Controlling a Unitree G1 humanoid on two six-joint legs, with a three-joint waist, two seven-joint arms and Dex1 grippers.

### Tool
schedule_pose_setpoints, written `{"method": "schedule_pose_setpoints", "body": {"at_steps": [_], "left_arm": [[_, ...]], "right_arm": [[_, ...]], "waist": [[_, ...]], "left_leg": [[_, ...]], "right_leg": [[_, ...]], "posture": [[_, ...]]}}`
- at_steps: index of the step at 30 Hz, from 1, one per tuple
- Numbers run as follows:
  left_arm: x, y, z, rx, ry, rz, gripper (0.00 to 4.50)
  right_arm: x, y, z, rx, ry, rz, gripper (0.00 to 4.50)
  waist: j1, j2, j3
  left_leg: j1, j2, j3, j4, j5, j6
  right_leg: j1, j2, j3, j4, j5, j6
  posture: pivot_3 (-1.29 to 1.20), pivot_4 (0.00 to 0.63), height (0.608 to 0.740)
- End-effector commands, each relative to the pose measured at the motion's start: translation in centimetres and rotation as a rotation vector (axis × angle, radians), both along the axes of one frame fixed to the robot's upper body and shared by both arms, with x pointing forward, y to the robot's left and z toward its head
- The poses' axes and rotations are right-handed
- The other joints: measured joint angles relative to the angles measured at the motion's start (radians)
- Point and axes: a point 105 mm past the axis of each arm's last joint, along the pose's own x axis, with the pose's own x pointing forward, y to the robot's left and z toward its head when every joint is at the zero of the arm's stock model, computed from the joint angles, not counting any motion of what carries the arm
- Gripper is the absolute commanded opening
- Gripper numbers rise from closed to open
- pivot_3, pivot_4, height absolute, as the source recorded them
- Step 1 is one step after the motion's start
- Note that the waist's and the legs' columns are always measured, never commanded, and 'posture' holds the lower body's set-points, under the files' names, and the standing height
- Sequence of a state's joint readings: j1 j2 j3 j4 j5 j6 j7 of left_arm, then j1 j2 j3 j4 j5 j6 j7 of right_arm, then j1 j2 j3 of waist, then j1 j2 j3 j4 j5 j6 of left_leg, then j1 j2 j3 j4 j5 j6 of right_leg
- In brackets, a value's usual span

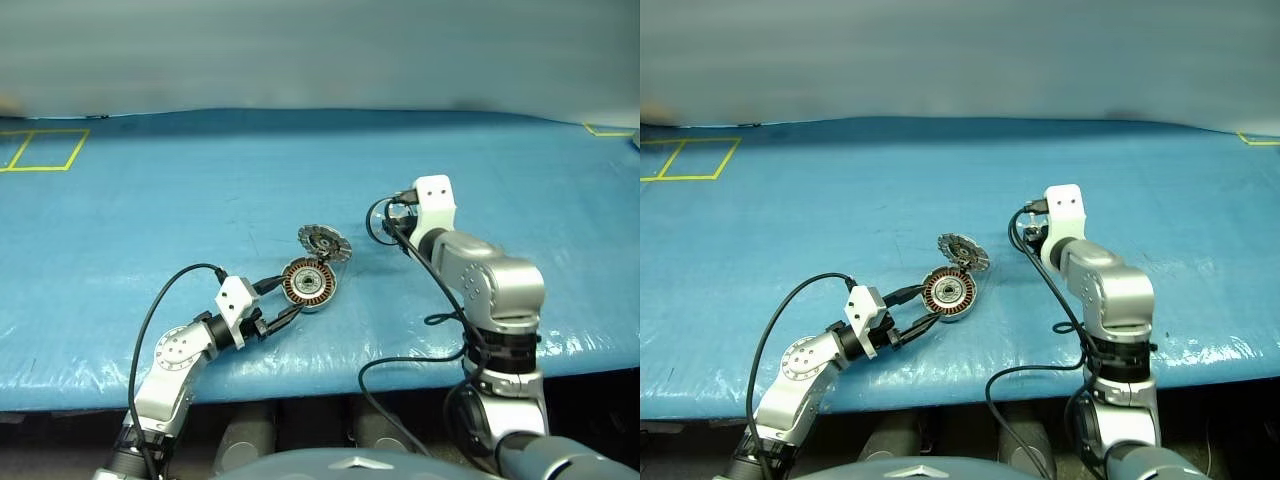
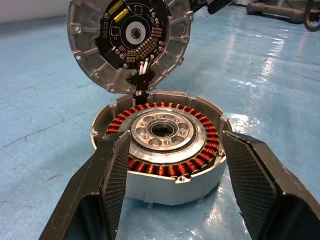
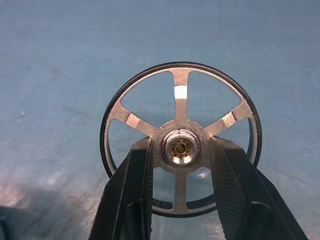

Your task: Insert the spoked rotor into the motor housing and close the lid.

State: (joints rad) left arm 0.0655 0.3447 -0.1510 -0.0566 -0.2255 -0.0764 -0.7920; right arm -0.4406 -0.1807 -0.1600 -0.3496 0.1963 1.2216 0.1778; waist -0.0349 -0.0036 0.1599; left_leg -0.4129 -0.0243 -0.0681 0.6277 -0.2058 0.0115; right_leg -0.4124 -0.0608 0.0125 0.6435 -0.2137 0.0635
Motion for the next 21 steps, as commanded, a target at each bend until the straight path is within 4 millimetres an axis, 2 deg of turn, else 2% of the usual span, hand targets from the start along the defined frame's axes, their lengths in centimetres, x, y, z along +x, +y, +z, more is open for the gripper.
{"method": "schedule_pose_setpoints", "body": {"at_steps": [1,4,8,12,15,17,21], "left_arm": [[0.1,0.0,0.8,-0.014,-0.032,-0.015,3.11],[0.4,-0.1,0.9,-0.009,-0.034,-0.031,3.11],[1.0,-0.2,1.2,0.007,-0.042,-0.060,3.11],[1.4,-0.3,1.5,0.011,-0.047,-0.076,3.11],[1.4,-0.5,1.5,0.020,-0.047,-0.092,3.11],[1.3,-0.5,1.6,0.019,-0.048,-0.097,3.11],[1.2,0.4,1.4,0.073,-0.049,-0.091,3.11]], "right_arm": [[-2.6,-1.3,1.8,0.130,-0.193,0.040,1.28],[-5.1,-2.2,0.0,0.192,-0.201,0.084,1.28],[-7.6,-2.1,-2.4,0.280,-0.159,0.137,1.28],[-9.2,-0.3,-3.0,0.279,-0.168,0.255,1.28],[-10.8,2.4,-3.6,0.225,-0.144,0.443,1.28],[-11.5,3.4,-3.9,0.196,-0.138,0.521,1.28],[-11.7,5.0,-2.5,0.160,-0.193,0.610,1.28]], "waist": [[0.004,0.000,0.000],[0.011,0.000,0.000],[0.006,0.001,0.000],[-0.001,0.001,0.000],[-0.001,0.001,0.000],[0.004,0.001,0.000],[0.009,0.000,0.001]], "left_leg": [[0.000,0.000,0.000,0.001,0.000,0.000],[0.000,0.000,-0.001,0.001,0.000,0.000],[0.001,0.000,0.001,0.001,0.000,0.000],[0.003,0.002,0.002,0.001,0.000,0.000],[0.003,0.003,0.002,0.001,0.000,0.000],[0.002,0.002,0.002,0.002,0.000,0.000],[0.002,0.002,0.002,0.002,0.000,0.000]], "right_leg": [[0.001,0.000,0.000,0.000,0.000,0.000],[0.002,-0.001,0.000,-0.001,-0.002,0.001],[0.002,-0.001,0.001,0.000,-0.004,-0.003],[0.002,-0.001,0.001,0.000,-0.004,-0.004],[0.002,-0.001,0.002,0.000,-0.003,-0.004],[0.002,-0.001,0.001,0.000,-0.004,-0.004],[0.001,-0.001,0.001,-0.001,-0.004,-0.004]], "posture": [[0.00,0.150,0.740],[0.00,0.150,0.740],[0.00,0.150,0.740],[0.00,0.150,0.740],[0.00,0.150,0.740],[0.00,0.150,0.740],[0.00,0.150,0.740]]}}
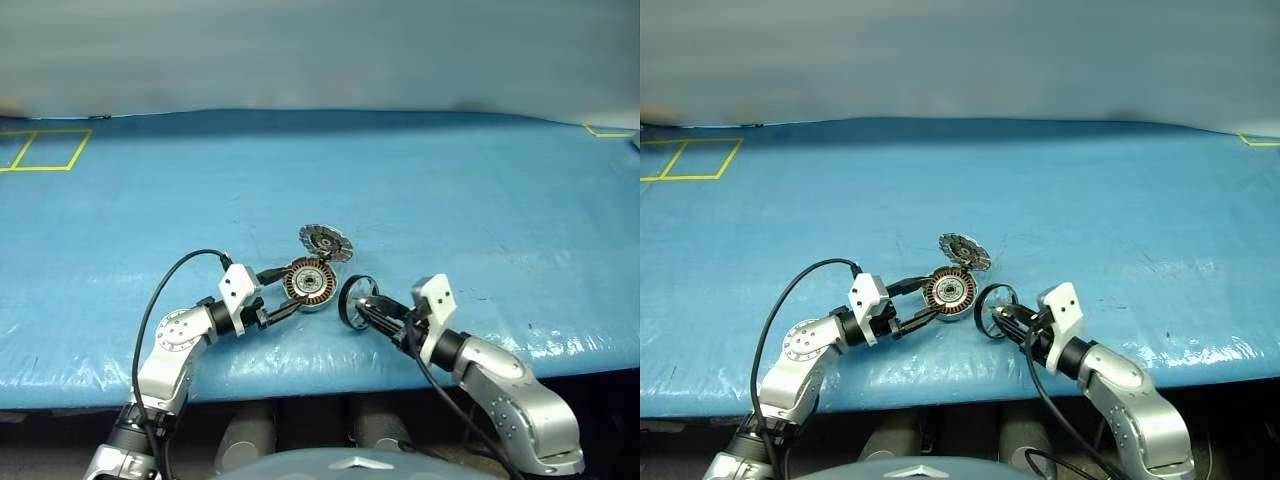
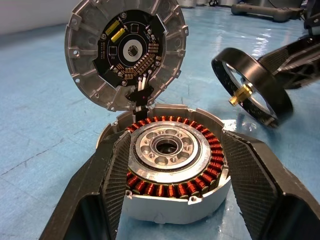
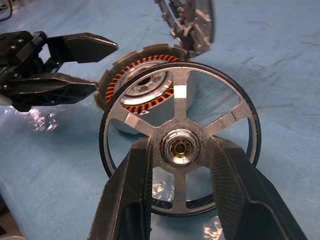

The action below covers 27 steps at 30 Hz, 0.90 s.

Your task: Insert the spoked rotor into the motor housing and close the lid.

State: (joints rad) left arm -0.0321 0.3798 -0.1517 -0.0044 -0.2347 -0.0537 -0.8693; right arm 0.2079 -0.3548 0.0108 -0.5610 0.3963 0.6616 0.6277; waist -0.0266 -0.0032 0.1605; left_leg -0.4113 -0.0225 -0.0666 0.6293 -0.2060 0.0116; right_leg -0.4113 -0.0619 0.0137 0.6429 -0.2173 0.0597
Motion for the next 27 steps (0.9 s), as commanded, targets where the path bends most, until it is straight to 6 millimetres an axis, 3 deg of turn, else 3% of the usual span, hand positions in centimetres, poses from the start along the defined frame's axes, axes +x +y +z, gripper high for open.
{"method": "schedule_pose_setpoints", "body": {"at_steps": [1,9,13,20,27], "left_arm": [[0.0,0.6,0.7,0.029,-0.037,0.005,3.11],[-0.3,1.8,0.9,0.027,-0.036,0.056,3.11],[-0.6,1.8,0.9,0.021,-0.034,0.065,3.11],[-1.1,1.2,0.8,0.010,-0.031,0.066,3.11],[-1.1,1.0,0.8,0.004,-0.028,0.072,3.11]], "right_arm": [[-0.1,1.4,3.1,0.017,-0.139,0.075,1.28],[0.0,4.5,6.2,0.077,-0.236,0.216,1.28],[0.8,5.4,5.4,0.048,-0.221,0.247,1.28],[3.0,5.3,5.2,0.014,-0.225,0.189,1.28],[3.1,5.4,4.2,-0.024,-0.204,0.196,1.28]], "waist": [[0.001,0.000,0.000],[0.010,-0.001,0.000],[0.014,-0.001,0.000],[0.015,-0.002,0.000],[0.015,-0.002,0.000]], "left_leg": [[0.000,0.000,0.000,0.000,0.000,0.000],[0.000,0.000,-0.002,0.000,0.000,0.000],[0.000,0.000,-0.002,0.000,0.000,0.000],[0.000,-0.001,-0.002,0.000,0.000,0.000],[0.000,-0.001,-0.001,0.000,0.000,0.000]], "right_leg": [[0.000,0.000,0.000,0.000,0.000,0.000],[0.000,0.000,-0.001,0.000,0.000,0.000],[0.000,-0.001,-0.001,0.000,0.000,0.000],[0.000,-0.001,-0.001,0.000,0.000,0.000],[0.000,-0.001,-0.001,0.000,0.000,0.000]], "posture": [[0.00,0.150,0.740],[0.00,0.150,0.740],[0.00,0.150,0.740],[0.00,0.150,0.740],[0.00,0.150,0.740]]}}
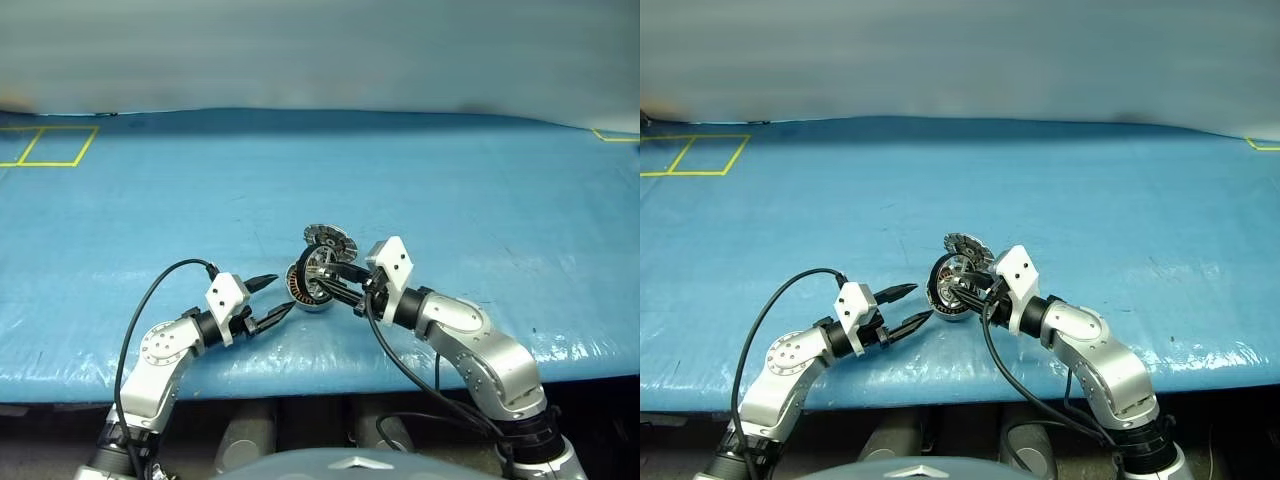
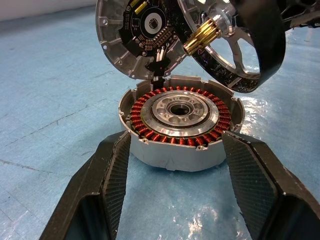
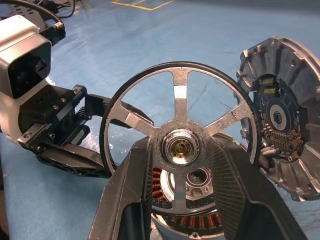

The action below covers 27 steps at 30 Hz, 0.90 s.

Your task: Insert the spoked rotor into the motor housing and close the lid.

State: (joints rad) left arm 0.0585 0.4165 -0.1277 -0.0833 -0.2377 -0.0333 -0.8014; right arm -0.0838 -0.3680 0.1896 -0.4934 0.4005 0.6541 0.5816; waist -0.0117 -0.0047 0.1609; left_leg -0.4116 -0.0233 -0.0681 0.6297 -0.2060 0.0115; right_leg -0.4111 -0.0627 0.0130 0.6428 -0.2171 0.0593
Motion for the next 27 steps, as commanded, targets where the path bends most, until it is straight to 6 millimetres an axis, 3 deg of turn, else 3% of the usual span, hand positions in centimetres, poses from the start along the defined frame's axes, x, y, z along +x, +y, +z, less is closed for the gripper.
{"method": "schedule_pose_setpoints", "body": {"at_steps": [1,6,18,27], "left_arm": [[-0.06,-0.57,1.13,-0.017,-0.044,-0.015,3.11],[0.04,-0.71,1.13,-0.020,-0.043,-0.018,3.11],[0.12,-1.08,1.05,-0.023,-0.040,-0.038,3.11],[0.07,-1.06,0.91,-0.026,-0.037,-0.037,3.11]], "right_arm": [[-0.02,0.26,0.31,-0.024,-0.041,0.011,1.28],[0.84,-0.30,-0.17,-0.044,-0.051,-0.054,1.28],[0.76,-0.28,-0.60,-0.111,-0.080,-0.037,1.28],[0.49,0.04,0.19,-0.132,-0.109,0.014,1.28]], "waist": [[-0.001,0.000,0.000],[0.000,0.000,0.000],[0.000,0.000,0.000],[0.000,0.000,0.000]], "left_leg": [[0.000,0.000,0.000,0.000,0.000,0.000],[0.000,0.000,0.000,0.000,0.000,0.000],[0.000,0.000,0.000,0.000,0.000,0.000],[0.000,0.000,0.000,0.001,0.000,0.000]], "right_leg": [[0.000,0.000,0.000,0.000,0.000,0.000],[0.000,0.000,0.000,0.000,0.000,0.000],[0.000,0.000,0.000,0.000,0.000,0.000],[0.001,0.000,0.000,0.000,0.000,0.000]], "posture": [[0.00,0.150,0.740],[0.00,0.150,0.740],[0.00,0.150,0.740],[0.00,0.150,0.740]]}}
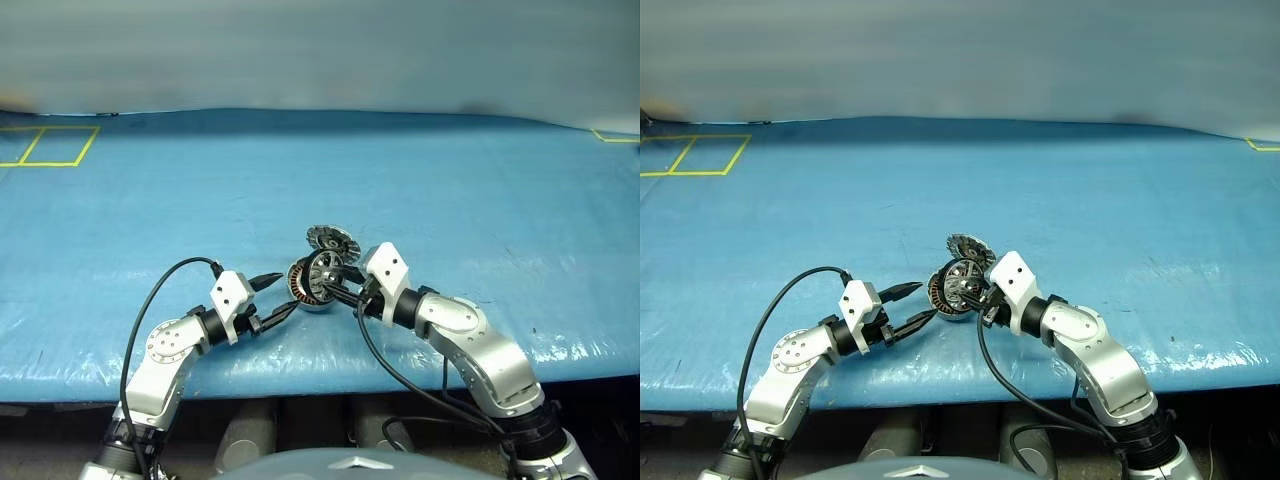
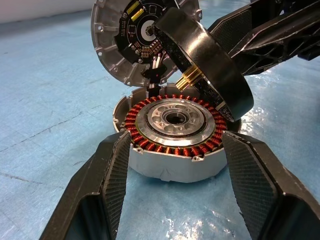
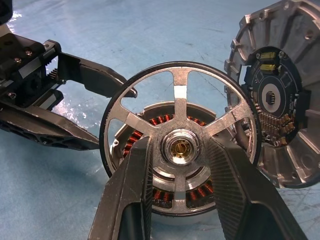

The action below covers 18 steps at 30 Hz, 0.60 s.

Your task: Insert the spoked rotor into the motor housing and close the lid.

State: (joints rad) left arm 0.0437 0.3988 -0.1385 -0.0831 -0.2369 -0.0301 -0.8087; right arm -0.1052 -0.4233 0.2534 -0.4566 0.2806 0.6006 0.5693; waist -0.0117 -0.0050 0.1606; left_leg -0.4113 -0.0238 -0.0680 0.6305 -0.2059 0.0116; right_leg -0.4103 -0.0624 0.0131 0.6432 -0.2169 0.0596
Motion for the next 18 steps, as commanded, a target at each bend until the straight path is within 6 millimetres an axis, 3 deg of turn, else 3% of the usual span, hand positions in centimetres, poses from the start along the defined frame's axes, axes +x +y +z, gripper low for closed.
{"method": "schedule_pose_setpoints", "body": {"at_steps": [1,18], "left_arm": [[-0.02,-0.33,0.64,-0.010,-0.031,-0.016,3.11],[-0.10,-0.54,0.45,-0.018,-0.029,-0.015,3.11]], "right_arm": [[-0.15,0.63,1.57,0.021,-0.049,0.035,1.28],[0.30,0.48,1.00,-0.073,-0.032,0.059,1.28]], "waist": [[0.000,0.000,0.000],[0.000,0.000,0.000]], "left_leg": [[0.000,0.000,0.000,0.000,0.000,0.000],[0.000,0.000,0.000,0.000,0.000,0.000]], "right_leg": [[0.000,0.000,0.000,0.000,0.000,0.000],[0.000,0.000,0.000,0.000,0.000,0.000]], "posture": [[0.00,0.150,0.740],[0.00,0.150,0.740]]}}
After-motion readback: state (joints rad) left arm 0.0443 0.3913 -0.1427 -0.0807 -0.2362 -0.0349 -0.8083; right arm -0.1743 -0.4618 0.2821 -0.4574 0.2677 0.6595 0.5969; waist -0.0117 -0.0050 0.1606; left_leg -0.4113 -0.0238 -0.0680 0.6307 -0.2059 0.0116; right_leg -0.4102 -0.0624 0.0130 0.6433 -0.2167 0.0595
